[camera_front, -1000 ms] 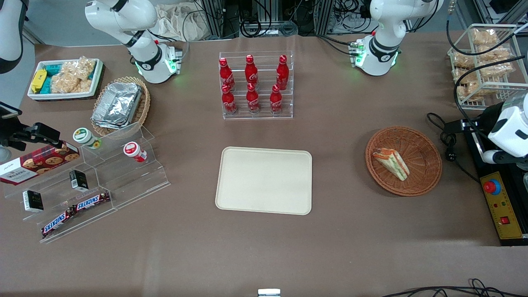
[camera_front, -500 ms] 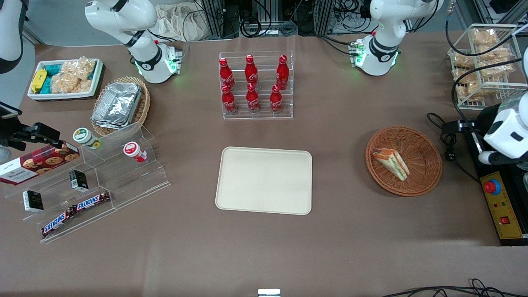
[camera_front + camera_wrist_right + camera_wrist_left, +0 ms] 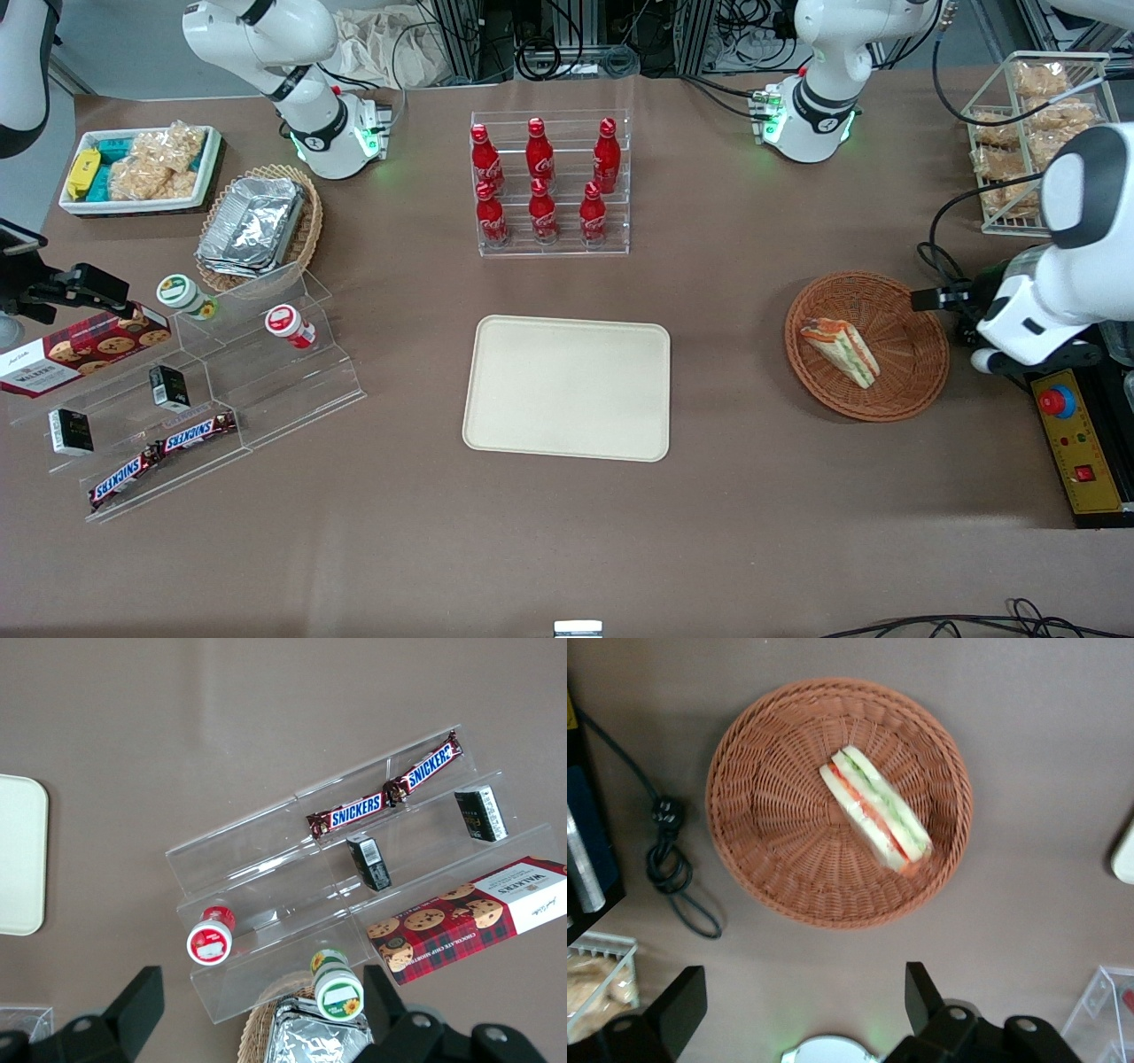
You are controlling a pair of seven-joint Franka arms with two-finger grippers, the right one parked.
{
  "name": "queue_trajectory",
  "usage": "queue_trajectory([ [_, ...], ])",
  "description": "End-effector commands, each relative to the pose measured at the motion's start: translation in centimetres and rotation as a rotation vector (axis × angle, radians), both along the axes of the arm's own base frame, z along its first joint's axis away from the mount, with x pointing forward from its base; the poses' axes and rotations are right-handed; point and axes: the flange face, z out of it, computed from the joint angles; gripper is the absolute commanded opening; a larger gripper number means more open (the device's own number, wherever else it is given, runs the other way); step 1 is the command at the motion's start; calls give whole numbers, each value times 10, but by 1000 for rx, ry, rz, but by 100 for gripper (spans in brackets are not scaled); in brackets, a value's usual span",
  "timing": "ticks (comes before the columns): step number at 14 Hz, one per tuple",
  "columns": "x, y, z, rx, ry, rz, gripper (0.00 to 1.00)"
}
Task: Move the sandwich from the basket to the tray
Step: 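Lower the open left gripper over the wrapped sandwich in the wicker basket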
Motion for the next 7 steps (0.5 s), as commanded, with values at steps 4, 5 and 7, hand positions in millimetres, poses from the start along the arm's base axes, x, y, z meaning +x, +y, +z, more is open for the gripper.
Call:
queue_trajectory([
  [4,-32,-11,-82,43,-55,134,99],
  [5,-29,-13,-94,47,-62,164,99],
  [7,-21,-15,-105,55,-101,239,99],
])
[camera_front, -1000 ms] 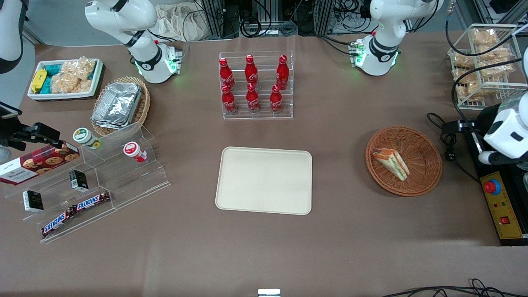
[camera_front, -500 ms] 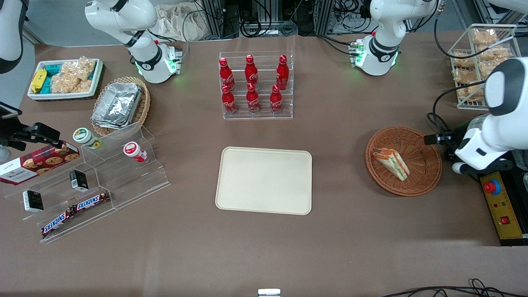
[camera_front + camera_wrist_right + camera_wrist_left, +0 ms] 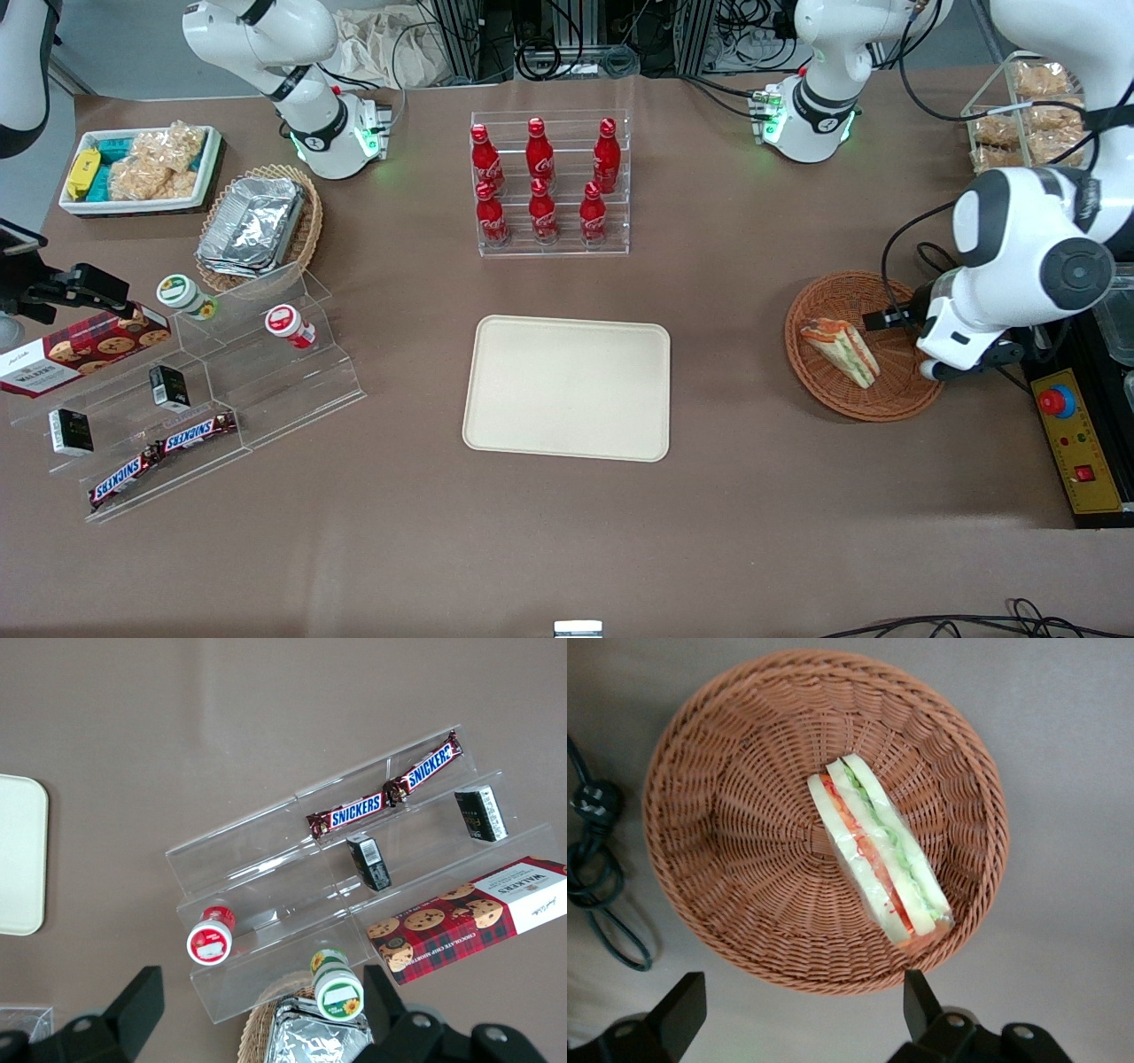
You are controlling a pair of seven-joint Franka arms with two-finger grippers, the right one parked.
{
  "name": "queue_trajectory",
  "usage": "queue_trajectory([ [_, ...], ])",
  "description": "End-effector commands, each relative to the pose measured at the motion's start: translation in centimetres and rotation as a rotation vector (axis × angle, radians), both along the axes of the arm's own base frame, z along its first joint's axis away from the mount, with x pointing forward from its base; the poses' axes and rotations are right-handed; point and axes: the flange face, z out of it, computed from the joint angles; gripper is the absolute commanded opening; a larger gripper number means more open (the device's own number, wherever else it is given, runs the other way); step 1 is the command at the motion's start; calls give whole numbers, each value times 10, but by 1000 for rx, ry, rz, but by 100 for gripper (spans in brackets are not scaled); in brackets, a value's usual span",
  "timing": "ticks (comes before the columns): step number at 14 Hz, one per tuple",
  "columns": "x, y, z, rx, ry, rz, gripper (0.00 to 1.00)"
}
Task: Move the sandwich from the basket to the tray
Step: 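Lower the open left gripper over the wrapped sandwich in the wicker basket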
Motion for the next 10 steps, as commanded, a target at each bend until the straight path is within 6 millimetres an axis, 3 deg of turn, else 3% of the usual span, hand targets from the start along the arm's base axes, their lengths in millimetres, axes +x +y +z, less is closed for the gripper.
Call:
queue_trajectory([
  [1,8,-5,-10,20,-65,122,99],
  [2,13,-6,-17,27,-92,192,99],
  [4,16,-30,-36,36,-138,268,99],
  [7,21,-32,-50,49,-165,356,99],
  [10,11,-34,-72,66,-159,345,99],
])
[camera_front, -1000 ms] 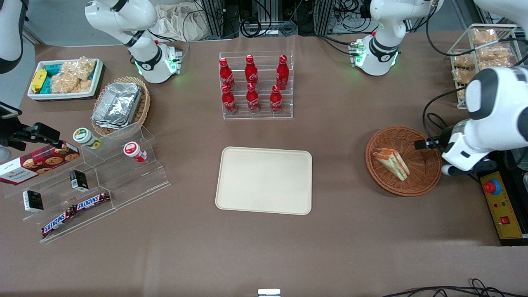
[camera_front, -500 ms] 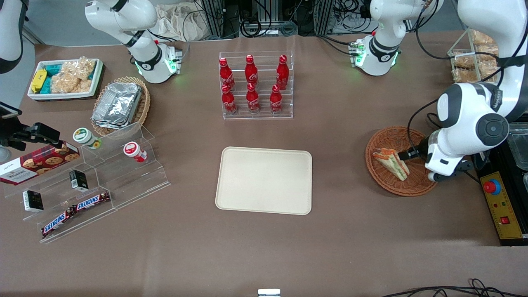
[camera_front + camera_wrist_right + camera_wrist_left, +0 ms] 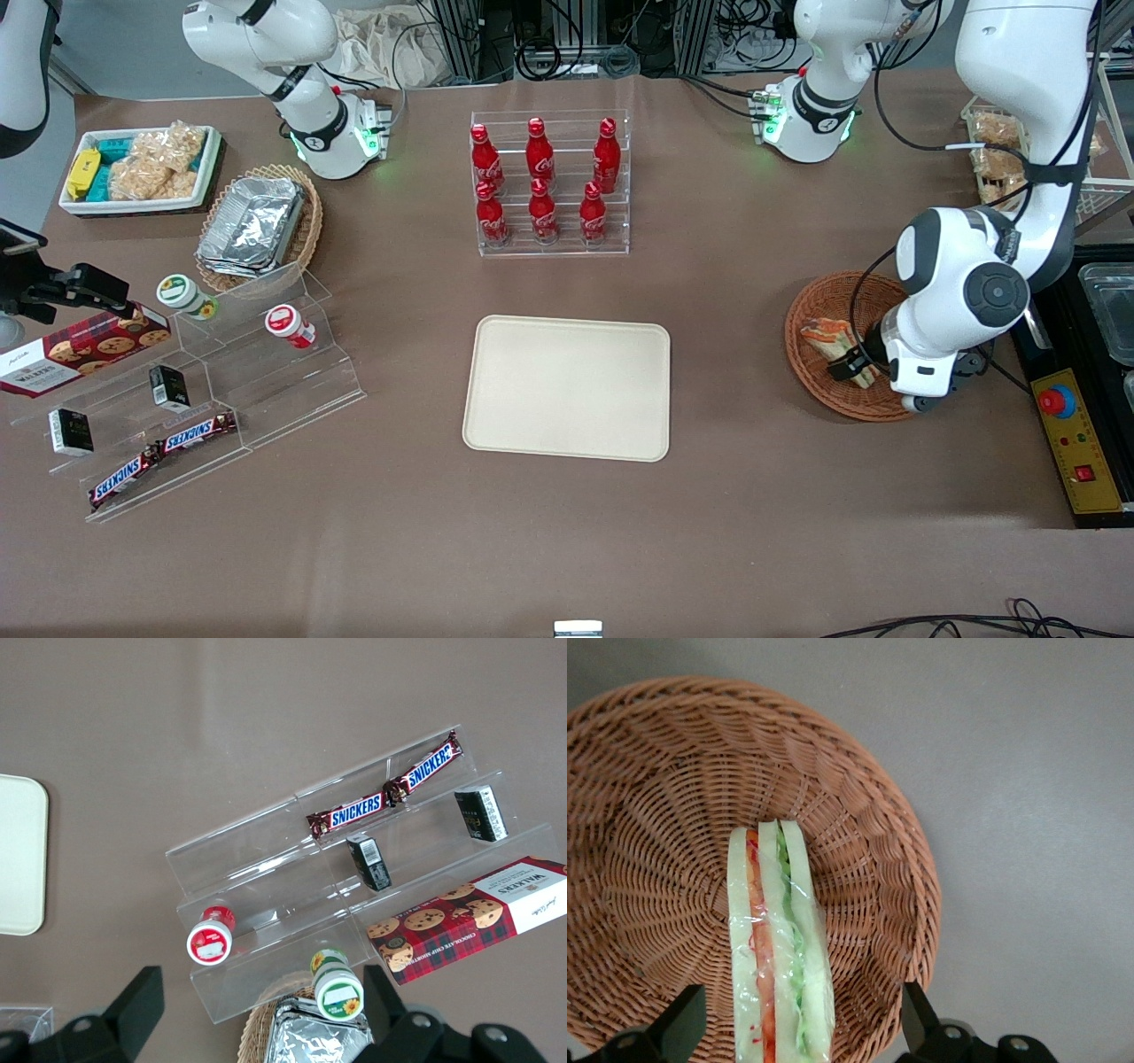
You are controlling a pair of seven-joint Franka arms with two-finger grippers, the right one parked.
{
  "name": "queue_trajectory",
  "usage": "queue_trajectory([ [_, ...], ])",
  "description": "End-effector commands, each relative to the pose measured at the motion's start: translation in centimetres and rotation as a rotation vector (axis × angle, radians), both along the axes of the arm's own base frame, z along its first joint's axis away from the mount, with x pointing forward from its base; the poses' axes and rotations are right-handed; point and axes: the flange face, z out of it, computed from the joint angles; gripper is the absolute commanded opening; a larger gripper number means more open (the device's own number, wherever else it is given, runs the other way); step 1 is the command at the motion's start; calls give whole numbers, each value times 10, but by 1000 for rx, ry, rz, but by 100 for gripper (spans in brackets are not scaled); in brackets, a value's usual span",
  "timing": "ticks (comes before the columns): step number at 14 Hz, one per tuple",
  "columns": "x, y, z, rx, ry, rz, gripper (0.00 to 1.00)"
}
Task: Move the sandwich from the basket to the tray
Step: 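Lower the open left gripper over the wrapped sandwich in the wicker basket, then close the left gripper on the sandwich and lift it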
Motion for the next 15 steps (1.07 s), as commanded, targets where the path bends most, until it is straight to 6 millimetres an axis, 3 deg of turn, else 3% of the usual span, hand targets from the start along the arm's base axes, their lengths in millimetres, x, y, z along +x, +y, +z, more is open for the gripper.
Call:
queue_trajectory([
  [1,-12,0,-15,27,-23,23,99],
  [6,-23,0,-29,27,-22,22,96],
  [8,-26,1,-32,29,-13,20,81],
  [10,-27,1,-34,29,-8,20,54],
  [13,-27,5,-28,32,-7,23,26],
  [14,-26,5,-23,33,-11,21,17],
  [15,-26,5,-16,36,-7,23,15],
])
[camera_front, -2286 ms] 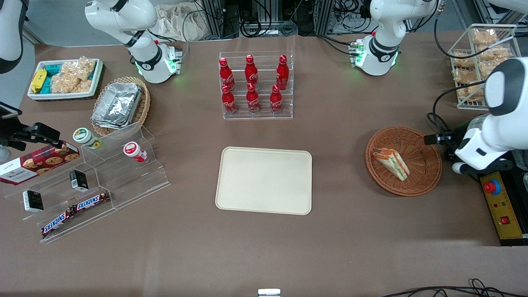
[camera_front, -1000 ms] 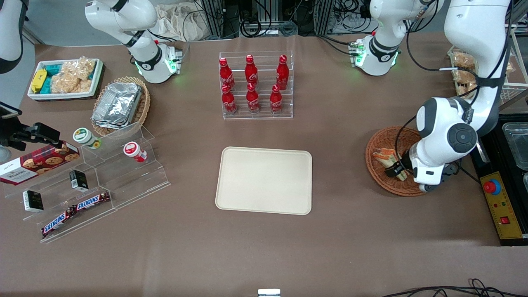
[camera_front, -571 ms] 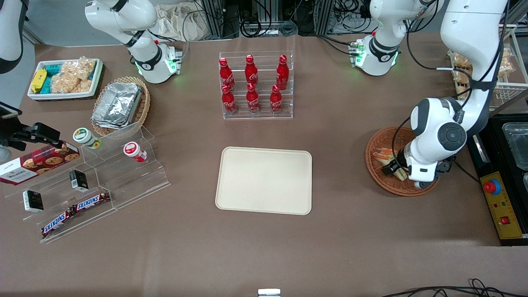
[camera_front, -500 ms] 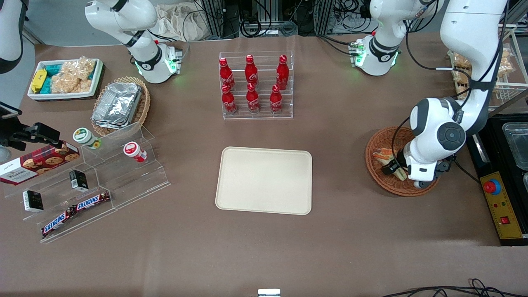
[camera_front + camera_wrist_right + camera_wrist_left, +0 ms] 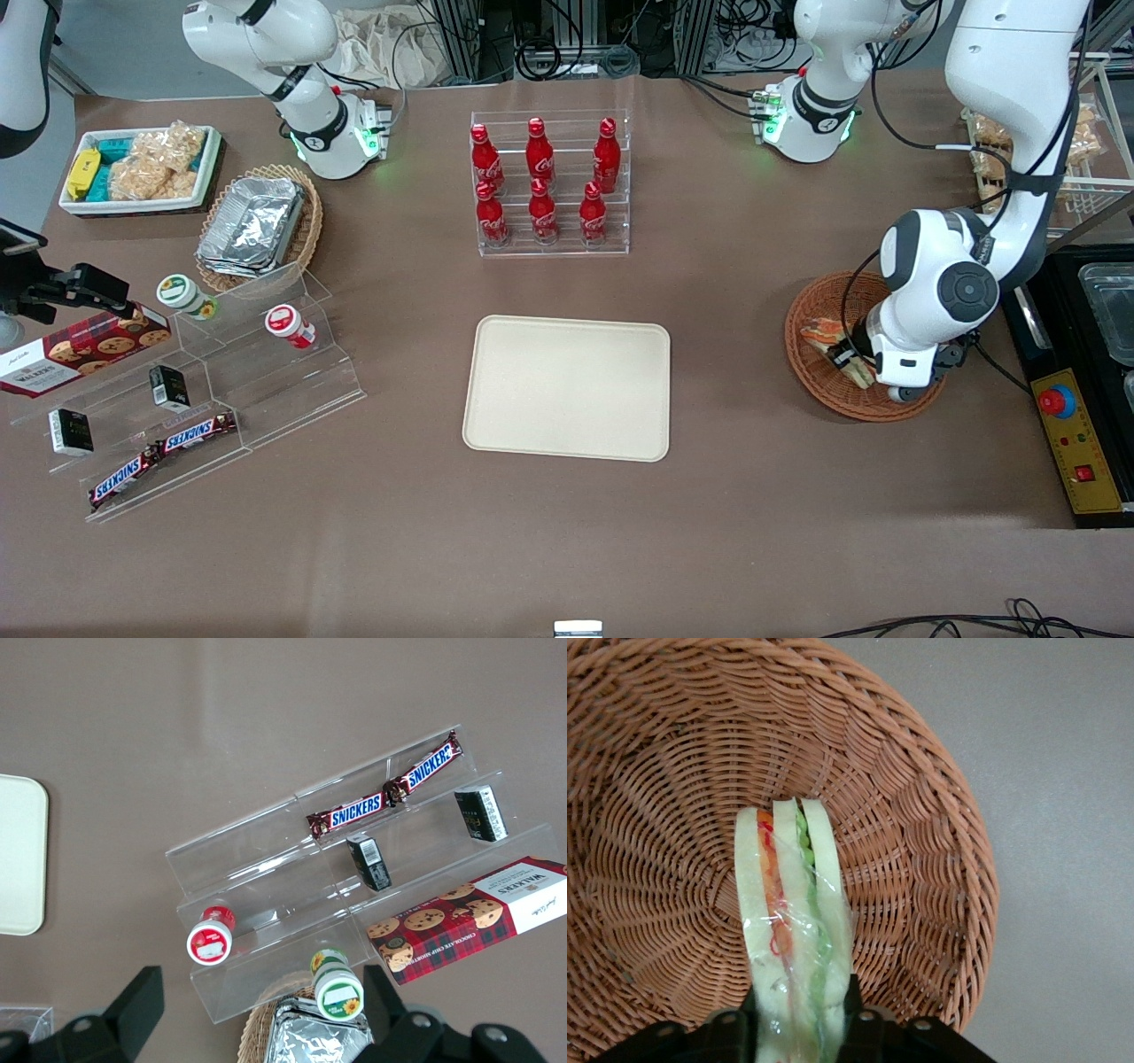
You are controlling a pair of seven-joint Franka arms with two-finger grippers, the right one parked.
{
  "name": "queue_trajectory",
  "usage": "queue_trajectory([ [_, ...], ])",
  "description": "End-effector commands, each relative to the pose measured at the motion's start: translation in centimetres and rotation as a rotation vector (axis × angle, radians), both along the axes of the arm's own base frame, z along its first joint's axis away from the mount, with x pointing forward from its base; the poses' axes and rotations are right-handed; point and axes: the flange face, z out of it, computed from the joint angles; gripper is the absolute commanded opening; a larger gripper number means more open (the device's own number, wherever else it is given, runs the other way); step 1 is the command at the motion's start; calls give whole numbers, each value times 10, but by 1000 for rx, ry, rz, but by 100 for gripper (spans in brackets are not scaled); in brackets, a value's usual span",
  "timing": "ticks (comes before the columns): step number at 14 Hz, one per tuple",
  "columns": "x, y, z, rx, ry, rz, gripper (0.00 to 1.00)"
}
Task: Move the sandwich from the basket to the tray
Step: 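Close the left gripper on the sandwich and lift it, then carry the sandwich with the left gripper over the cream tray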
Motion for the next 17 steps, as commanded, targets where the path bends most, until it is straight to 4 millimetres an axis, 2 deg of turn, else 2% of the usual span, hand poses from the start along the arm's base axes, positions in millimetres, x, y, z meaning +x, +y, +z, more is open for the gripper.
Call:
queue_trajectory([
  [1,-1,1,25,26,-7,5,9],
  [3,12,-4,67,34,-17,5,8],
  [6,36,-33,152,35,22,-42,8],
  [8,45,-59,206,21,28,-83,8],
  [10,45,-82,240,8,20,-148,9],
  [11,43,-98,244,-1,25,-188,11],
  [13,37,-132,240,-18,26,-258,12],
  [17,31,-219,196,-96,37,-448,12],
])
